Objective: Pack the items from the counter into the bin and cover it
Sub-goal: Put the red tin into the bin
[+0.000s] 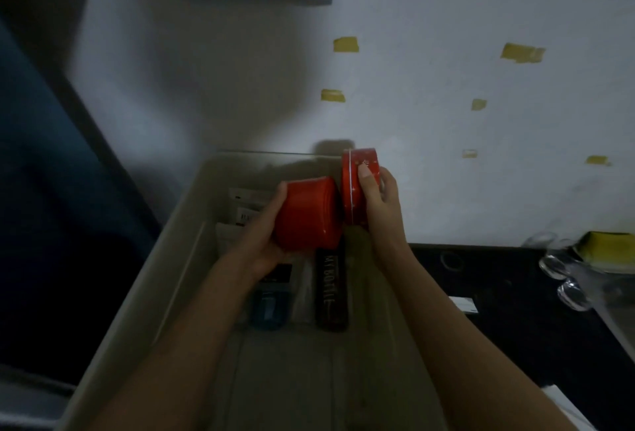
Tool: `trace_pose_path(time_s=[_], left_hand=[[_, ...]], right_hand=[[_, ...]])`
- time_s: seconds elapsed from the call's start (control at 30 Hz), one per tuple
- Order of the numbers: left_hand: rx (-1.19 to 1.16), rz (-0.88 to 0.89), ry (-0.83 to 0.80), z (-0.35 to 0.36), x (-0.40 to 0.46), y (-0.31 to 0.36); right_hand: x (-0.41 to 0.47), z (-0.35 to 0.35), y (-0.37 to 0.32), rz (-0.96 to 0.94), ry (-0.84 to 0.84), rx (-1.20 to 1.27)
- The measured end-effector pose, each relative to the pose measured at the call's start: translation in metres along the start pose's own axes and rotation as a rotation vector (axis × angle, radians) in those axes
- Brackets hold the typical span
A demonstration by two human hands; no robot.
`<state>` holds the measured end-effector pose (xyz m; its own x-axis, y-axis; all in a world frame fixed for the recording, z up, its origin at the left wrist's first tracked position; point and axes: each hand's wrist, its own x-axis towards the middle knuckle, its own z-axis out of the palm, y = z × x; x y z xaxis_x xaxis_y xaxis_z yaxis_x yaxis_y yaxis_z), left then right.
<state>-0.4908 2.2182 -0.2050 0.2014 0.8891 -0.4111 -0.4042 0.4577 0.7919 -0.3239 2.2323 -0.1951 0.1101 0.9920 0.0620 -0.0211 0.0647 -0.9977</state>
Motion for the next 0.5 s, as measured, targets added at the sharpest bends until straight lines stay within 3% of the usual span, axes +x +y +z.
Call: trace_pose_path(time_s=[0.13, 0.27, 0.4, 0.5], left_hand=[[-0.116, 0.062, 0.047, 0.003, 0.003, 0.006], [-0.292, -0.030, 0.043, 0.002, 0.001, 0.004], [-0.241, -0.097, 0.010, 0.004, 0.000, -0.004], [-0.147, -0.149, -0.040, 0.008, 0.000, -0.015]], right_hand=[[-0.001, -0.002, -0.001, -0.008, 0.044, 0.046], [-0.006, 0.001, -0.003, -0.108, 0.161, -0.092], [-0.010, -0.001, -0.004, -0.166, 0.248, -0.042], [-0.010, -0.005, -0.003, -0.200, 0.336, -0.135]])
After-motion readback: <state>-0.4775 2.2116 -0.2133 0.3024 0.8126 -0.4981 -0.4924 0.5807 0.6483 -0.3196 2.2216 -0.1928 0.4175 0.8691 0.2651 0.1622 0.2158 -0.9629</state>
